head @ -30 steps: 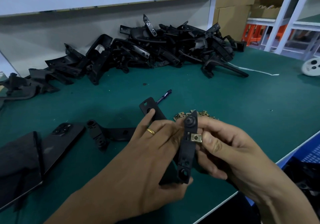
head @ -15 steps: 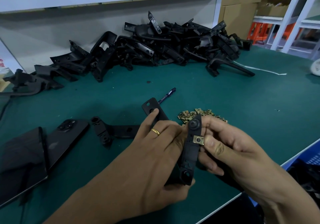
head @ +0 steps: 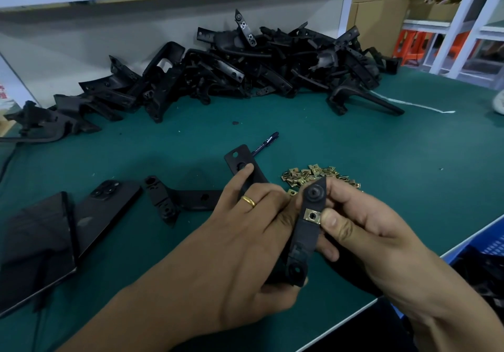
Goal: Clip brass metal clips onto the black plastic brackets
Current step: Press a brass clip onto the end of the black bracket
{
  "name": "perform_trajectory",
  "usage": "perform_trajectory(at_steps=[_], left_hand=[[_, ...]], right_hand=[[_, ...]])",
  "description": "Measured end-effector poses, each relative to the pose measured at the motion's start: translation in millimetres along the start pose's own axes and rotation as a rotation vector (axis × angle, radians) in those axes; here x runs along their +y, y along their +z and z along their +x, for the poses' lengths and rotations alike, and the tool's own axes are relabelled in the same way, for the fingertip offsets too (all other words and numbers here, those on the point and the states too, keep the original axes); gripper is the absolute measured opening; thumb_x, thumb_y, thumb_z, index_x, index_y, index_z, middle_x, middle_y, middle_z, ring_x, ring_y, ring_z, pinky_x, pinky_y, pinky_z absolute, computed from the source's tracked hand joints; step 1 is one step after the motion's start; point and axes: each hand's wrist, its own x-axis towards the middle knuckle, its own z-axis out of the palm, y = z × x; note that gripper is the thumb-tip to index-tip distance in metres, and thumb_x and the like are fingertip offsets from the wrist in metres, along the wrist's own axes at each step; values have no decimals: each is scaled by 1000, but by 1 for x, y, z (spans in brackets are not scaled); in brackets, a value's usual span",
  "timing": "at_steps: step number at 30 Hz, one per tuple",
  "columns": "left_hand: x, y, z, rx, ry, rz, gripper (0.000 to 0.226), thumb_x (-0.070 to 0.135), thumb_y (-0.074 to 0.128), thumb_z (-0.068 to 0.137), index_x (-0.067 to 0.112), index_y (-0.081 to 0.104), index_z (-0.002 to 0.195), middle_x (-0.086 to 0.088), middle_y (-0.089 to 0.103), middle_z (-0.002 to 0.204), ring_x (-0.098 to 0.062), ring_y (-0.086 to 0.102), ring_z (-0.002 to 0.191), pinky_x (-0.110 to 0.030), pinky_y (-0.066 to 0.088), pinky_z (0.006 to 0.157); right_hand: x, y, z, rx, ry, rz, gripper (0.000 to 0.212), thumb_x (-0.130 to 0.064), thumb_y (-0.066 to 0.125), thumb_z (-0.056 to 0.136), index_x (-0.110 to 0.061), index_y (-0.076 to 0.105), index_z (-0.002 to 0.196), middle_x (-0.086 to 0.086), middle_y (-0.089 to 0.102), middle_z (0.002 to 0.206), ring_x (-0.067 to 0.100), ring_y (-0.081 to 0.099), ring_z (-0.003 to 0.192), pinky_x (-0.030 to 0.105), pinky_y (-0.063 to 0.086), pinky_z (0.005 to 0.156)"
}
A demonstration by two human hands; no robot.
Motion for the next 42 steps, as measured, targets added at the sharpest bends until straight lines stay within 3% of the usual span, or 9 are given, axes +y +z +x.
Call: perform_trajectory(at_steps=[9, 13, 17, 21, 25, 29, 32, 37, 42], left_hand=[[-9, 12, 0, 133, 33, -119, 76, 73, 47, 96, 16, 48, 146, 6, 50, 129, -18, 43, 135, -53, 18, 126], [-15, 11, 3, 303, -46, -211, 70, 73, 51, 94, 19, 50, 139, 11, 52, 123, -13, 49, 127, -52, 22, 125], [-30, 16, -1, 291, -163, -211, 73, 77, 49, 92, 16, 58, 131, 14, 52, 119, -12, 51, 123, -50, 24, 125], [-30, 23, 3, 276, -198, -254, 71, 78, 48, 90, 20, 57, 130, 16, 53, 119, -9, 49, 125, -45, 19, 127], [-32, 30, 5, 252, -234, -314, 72, 79, 48, 88, 20, 59, 129, 17, 55, 123, -8, 48, 128, -40, 12, 129], [-38, 32, 3, 240, -258, -351, 72, 78, 48, 87, 22, 60, 129, 18, 55, 124, -6, 47, 130, -39, 9, 130], [-37, 32, 3, 239, -254, -362, 71, 78, 48, 88, 23, 60, 130, 19, 55, 123, -5, 46, 130, -39, 7, 130], [-36, 30, 2, 250, -251, -362, 71, 77, 50, 87, 21, 60, 130, 18, 55, 122, -5, 46, 129, -41, 10, 130], [-35, 26, 2, 278, -234, -363, 73, 77, 53, 87, 21, 59, 133, 18, 56, 125, -5, 46, 131, -40, 12, 129]], right_hand=[[-2, 7, 2, 78, 6, -14, 22, -15, 47, 103, -2, 63, 111, 9, 58, 82, 17, 53, 66, 26, 45, 63], [1, 5, 5, 454, -63, -51, 20, -13, 50, 106, -9, 69, 110, 5, 61, 79, 16, 54, 65, 23, 45, 60], [-2, -26, -6, 721, 5, -565, 17, -18, 64, 100, -31, 73, 96, -9, 71, 84, 14, 65, 80, 27, 51, 76], [2, -19, -2, 689, 18, -824, 16, -19, 74, 92, -34, 74, 86, -11, 69, 84, 7, 64, 83, 9, 43, 71], [4, -15, -2, 617, 105, -1093, 15, -20, 79, 84, -33, 72, 83, -14, 55, 82, 1, 55, 81, 8, 38, 66], [0, -18, -9, 483, 170, -1240, 16, -31, 80, 84, -39, 74, 97, -14, 51, 91, 10, 52, 88, 35, 51, 67], [-1, -14, -7, 457, 175, -1297, 13, -30, 77, 86, -33, 74, 98, -9, 50, 96, 18, 47, 96, 42, 51, 70], [2, -15, -5, 415, 136, -1271, 25, -12, 80, 84, -24, 58, 86, -12, 51, 94, 16, 39, 89, 26, 31, 73], [-1, -11, -1, 510, 57, -1046, 20, -22, 82, 82, -30, 63, 84, -18, 61, 79, 2, 57, 83, 9, 39, 70]])
